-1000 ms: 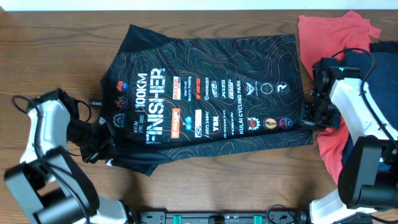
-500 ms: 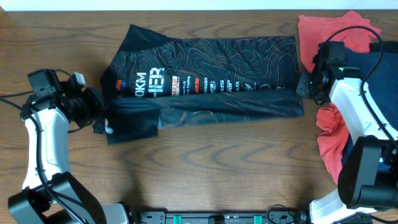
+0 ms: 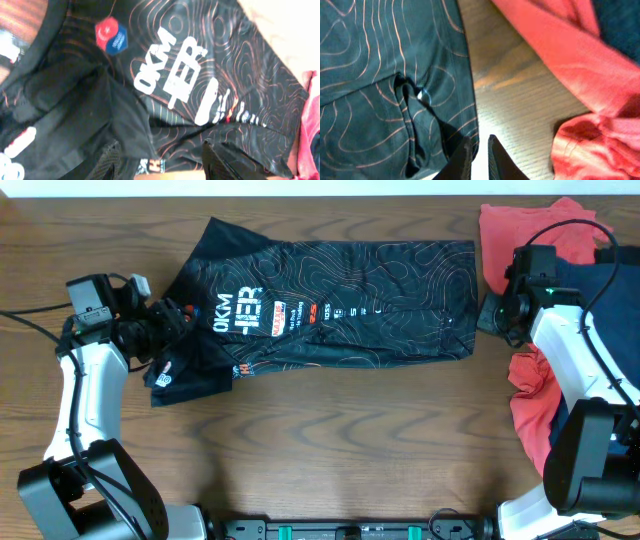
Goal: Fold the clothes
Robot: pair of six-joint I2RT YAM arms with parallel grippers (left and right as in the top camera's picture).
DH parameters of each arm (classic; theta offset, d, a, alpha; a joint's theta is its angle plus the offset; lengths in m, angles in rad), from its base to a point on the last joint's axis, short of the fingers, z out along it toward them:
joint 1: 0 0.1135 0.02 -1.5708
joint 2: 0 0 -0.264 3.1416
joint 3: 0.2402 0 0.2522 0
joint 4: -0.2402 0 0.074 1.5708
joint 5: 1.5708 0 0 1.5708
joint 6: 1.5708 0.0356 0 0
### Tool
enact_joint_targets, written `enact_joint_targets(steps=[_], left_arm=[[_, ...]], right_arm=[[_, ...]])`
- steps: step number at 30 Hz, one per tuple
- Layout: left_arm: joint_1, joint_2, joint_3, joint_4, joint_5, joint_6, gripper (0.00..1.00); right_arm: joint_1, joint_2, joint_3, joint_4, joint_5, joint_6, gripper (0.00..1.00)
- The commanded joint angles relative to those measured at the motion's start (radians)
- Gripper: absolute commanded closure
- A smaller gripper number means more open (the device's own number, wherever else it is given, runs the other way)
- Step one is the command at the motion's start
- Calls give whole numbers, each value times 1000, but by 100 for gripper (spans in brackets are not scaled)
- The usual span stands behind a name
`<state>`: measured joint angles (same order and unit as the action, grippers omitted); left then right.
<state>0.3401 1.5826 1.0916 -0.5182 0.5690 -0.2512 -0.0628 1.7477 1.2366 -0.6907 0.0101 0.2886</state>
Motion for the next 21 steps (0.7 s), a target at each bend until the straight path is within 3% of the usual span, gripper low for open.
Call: enact_joint_targets(steps=[1, 7, 21], left_arm=[[0, 6, 10, -50, -19, 3, 45], [0, 6, 7, -236, -190, 2, 45], [0, 6, -40, -240, -223, 3, 44]], right_arm=[[-1, 5, 4, -28, -145, -25, 80], [67, 5, -53, -39, -261, -100, 63], [155, 5, -233, 180, -261, -99, 61]])
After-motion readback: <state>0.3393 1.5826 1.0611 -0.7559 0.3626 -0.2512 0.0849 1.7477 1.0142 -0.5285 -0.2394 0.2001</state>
